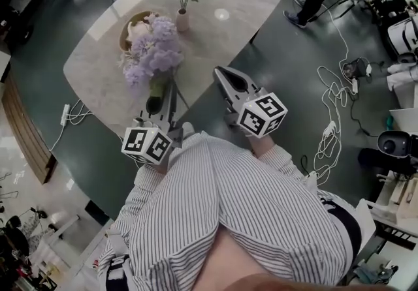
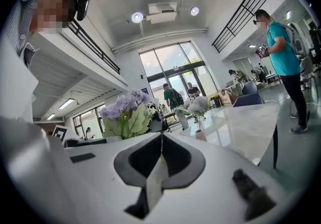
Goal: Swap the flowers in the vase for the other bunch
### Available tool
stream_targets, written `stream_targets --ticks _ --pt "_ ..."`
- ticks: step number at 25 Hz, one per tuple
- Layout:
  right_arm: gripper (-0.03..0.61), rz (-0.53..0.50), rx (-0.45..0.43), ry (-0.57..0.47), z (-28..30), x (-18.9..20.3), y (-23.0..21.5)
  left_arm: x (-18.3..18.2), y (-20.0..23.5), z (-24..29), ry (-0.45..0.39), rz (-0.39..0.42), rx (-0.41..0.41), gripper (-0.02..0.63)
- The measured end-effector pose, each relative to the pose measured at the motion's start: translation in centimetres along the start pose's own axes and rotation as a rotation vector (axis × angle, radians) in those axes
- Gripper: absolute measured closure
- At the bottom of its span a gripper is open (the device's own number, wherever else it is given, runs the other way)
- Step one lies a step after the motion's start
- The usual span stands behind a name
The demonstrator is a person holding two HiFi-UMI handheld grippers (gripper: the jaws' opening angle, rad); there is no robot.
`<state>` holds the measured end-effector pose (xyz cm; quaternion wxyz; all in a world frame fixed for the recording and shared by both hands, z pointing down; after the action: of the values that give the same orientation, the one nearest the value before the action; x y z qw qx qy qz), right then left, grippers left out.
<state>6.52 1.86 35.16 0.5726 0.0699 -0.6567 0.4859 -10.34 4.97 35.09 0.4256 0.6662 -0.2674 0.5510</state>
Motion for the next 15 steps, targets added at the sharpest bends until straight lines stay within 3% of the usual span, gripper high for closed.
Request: stream_targets --ticks 15 --pt "0.561 -0.007 0.057 0.015 5.0 -0.6 -2.6 1.0 4.5 5.4 0.036 -0.037 0.072 0.567"
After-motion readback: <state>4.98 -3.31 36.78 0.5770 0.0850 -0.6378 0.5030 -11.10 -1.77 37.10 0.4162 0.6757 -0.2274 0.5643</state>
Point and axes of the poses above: the fingertips, and each gripper's own axes: z forward along the fingers, y to its left, x out of its underside, the point moved 4 cm from there along -z, backward along the fingers, and after that the axes turned 13 degrees about z, right-handed, at the moved point
